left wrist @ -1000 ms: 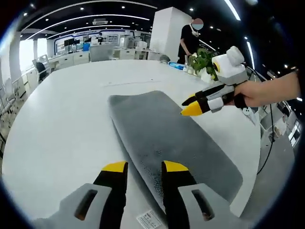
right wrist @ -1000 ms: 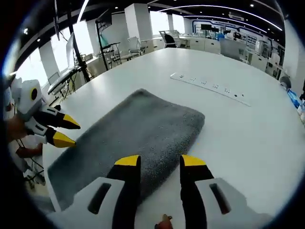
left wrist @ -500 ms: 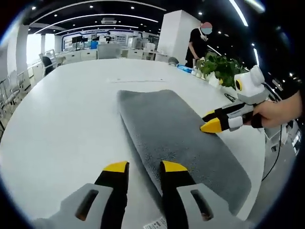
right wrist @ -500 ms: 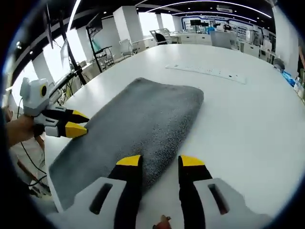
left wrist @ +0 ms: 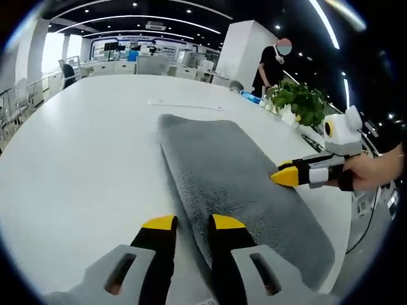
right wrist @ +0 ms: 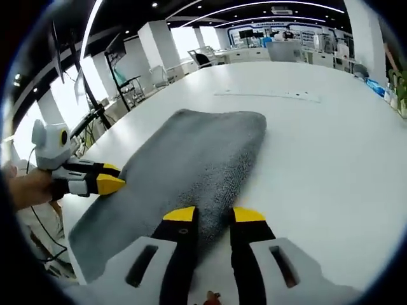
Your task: Fold the towel on the table until its edges align and the towel forms a compact rectangular stack.
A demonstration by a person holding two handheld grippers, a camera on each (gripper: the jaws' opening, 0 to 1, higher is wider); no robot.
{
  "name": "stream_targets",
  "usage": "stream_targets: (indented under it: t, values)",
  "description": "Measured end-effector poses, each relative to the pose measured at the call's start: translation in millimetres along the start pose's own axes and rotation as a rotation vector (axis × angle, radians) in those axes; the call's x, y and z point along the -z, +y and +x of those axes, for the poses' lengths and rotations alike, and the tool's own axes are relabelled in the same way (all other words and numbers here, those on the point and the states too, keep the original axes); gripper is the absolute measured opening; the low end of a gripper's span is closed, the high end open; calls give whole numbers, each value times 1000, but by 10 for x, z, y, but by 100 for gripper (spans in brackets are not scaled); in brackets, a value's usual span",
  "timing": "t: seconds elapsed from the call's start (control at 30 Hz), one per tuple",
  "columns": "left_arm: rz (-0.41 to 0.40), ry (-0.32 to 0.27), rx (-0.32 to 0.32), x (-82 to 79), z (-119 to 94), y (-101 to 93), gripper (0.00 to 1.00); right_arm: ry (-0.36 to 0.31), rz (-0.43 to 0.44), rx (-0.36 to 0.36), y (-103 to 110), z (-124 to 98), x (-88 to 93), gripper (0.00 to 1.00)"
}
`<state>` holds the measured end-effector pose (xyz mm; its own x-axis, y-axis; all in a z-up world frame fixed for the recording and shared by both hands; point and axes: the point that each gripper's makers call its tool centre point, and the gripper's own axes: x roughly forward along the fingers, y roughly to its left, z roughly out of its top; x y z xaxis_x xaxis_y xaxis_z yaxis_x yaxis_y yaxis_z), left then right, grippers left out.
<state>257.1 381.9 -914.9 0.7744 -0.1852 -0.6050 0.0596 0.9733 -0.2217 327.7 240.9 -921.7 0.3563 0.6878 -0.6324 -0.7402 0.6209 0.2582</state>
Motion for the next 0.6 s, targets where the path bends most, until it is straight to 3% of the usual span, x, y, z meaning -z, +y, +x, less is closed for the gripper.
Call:
stream_targets:
  t: [0.33, 0.6]
  values:
    - [30, 3, 4, 19, 14, -89, 13, 3, -21, -6, 4, -16, -7, 9]
    - [93, 26, 13, -10, 144, -331, 13, -4, -4, 13, -233, -174, 52, 9]
